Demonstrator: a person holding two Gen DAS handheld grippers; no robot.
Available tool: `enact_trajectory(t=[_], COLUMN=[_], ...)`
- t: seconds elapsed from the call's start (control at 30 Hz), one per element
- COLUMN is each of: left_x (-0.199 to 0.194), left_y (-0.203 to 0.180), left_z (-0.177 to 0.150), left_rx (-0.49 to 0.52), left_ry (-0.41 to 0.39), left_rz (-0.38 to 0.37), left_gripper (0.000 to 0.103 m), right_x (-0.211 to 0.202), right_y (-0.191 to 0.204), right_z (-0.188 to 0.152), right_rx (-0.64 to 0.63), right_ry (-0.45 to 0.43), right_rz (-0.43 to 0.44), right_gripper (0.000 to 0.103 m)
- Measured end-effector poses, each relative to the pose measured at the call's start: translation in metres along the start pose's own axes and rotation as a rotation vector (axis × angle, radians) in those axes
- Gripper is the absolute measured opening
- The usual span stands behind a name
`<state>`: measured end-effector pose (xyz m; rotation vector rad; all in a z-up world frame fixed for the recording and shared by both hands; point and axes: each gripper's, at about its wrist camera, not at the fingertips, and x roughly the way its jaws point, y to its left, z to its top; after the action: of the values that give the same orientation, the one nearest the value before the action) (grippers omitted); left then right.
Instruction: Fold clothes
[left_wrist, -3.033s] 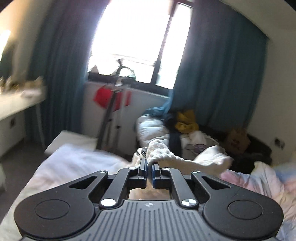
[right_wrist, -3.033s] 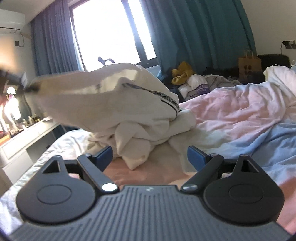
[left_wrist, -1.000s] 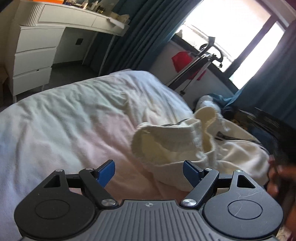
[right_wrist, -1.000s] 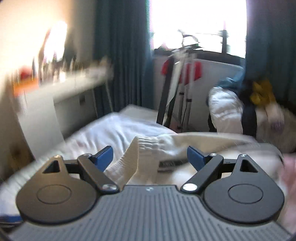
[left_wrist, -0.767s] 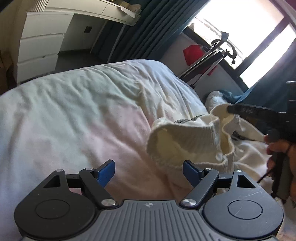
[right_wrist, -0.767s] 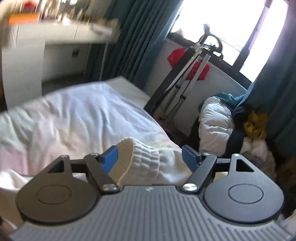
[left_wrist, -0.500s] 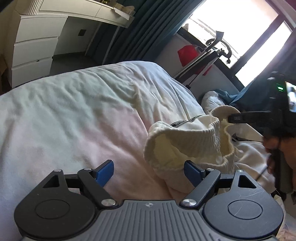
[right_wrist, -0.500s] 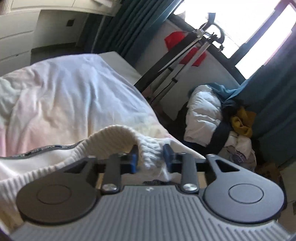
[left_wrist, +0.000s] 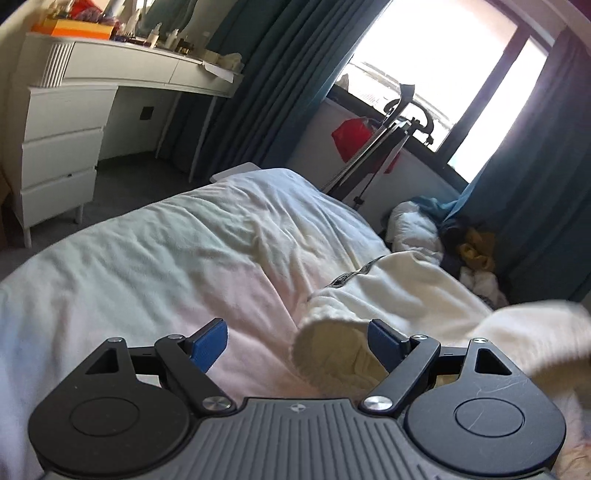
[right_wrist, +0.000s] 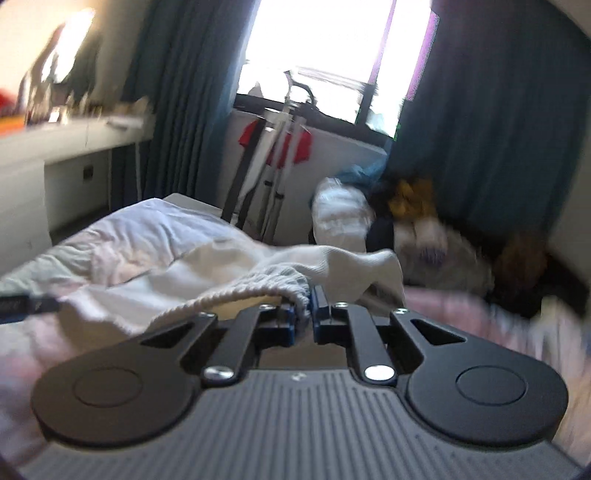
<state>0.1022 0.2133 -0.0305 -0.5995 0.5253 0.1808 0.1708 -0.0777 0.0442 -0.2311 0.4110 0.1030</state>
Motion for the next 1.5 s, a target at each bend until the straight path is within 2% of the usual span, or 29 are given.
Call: enact_trajectory(t=[0.1,0.17,0.33,0.37,0.5,0.6,0.67,0.7,0.73,0.77,0.8,0.83,0.97,1.07,1.1,1.17,1.23,1.27,1.3,1.33,1.37,1.4,1.5], left_x=[-0.01,-0.015,-0.022,-0.022,-0.017,-0.009,-0.006,-0.003,0.003,0.008,0.013,0.018,0.039,0.058,0.064,0.076,0.084,0.086,0.088,0.089,0.089,0.089,0.075], left_y=[0.01,0.015,0.018,0.016,0.006,-0.001,-0.004,-0.006,-0.007,-0.008,-0.008,-0.009,-0.007,-0.003,-0.002,-0.003,-0.004,-0.003,-0.003,-0.002,-0.001,-0.002,-0.007], left_z=[-0.004,-0.006,-0.013,-0.015,-0.023,-0.029,-0.035,-0.036,-0.037,-0.038,-0.039,-0.04,-0.042,-0.043,-0.044,-0.044,-0.044,-0.042,-0.04,-0.038,-0.034,-0.031,-0.013], left_rx=[-0.079,-0.124,-0.185,-0.176,-0.136,-0.107,-0.102,-0.104,-0.107,-0.111,-0.116,-0.12,-0.137,-0.155,-0.153,-0.144,-0.137,-0.141,-0.148,-0.156,-0.163,-0.171,-0.188], left_ry=[0.036,0.059,0.122,0.122,0.132,0.137,0.116,0.115,0.122,0.128,0.135,0.142,0.171,0.195,0.198,0.205,0.205,0.205,0.204,0.204,0.21,0.215,0.171], left_rz=[-0.046,-0.08,-0.157,-0.161,-0.172,-0.171,-0.145,-0.142,-0.145,-0.149,-0.15,-0.151,-0.136,-0.136,-0.14,-0.146,-0.134,-0.128,-0.125,-0.121,-0.117,-0.12,-0.155], left_gripper=[0.085,0.085,0.085,0.085,0.086,0.086,0.089,0.09,0.09,0.09,0.09,0.09,0.09,0.088,0.086,0.076,0.056,0.053,0.04,0.029,0.025,0.016,0.014], right_x=[-0.029,-0.034,-0.018,-0.018,-0.027,-0.039,-0.047,-0.052,-0.055,-0.06,-0.062,-0.062,-0.026,0.007,0.015,0.03,0.037,0.039,0.038,0.038,0.038,0.037,0.024], right_y=[-0.018,-0.026,-0.05,-0.054,-0.071,-0.082,-0.086,-0.088,-0.089,-0.09,-0.09,-0.09,-0.1,-0.105,-0.103,-0.1,-0.096,-0.096,-0.095,-0.094,-0.093,-0.091,-0.082], right_z=[-0.05,-0.087,-0.164,-0.172,-0.18,-0.186,-0.186,-0.185,-0.183,-0.182,-0.181,-0.18,-0.195,-0.215,-0.216,-0.218,-0.216,-0.214,-0.214,-0.214,-0.213,-0.213,-0.205], right_rx=[0.125,0.193,0.418,0.475,0.622,0.717,0.757,0.769,0.776,0.783,0.787,0.786,0.887,1.014,1.028,1.052,1.042,1.038,1.033,1.024,1.015,1.015,1.001], right_ry=[0.047,0.115,0.266,0.275,0.212,0.16,0.108,0.082,0.055,0.02,-0.007,-0.02,0.137,0.252,0.265,0.286,0.271,0.258,0.249,0.244,0.24,0.237,0.193], right_rz=[0.02,0.046,0.17,0.194,0.276,0.358,0.435,0.472,0.494,0.51,0.508,0.491,0.391,0.396,0.418,0.463,0.476,0.474,0.472,0.466,0.46,0.469,0.5], right_gripper=[0.012,0.012,0.013,0.015,0.022,0.037,0.06,0.065,0.077,0.086,0.089,0.088,0.089,0.09,0.09,0.09,0.089,0.078,0.072,0.055,0.052,0.05,0.042])
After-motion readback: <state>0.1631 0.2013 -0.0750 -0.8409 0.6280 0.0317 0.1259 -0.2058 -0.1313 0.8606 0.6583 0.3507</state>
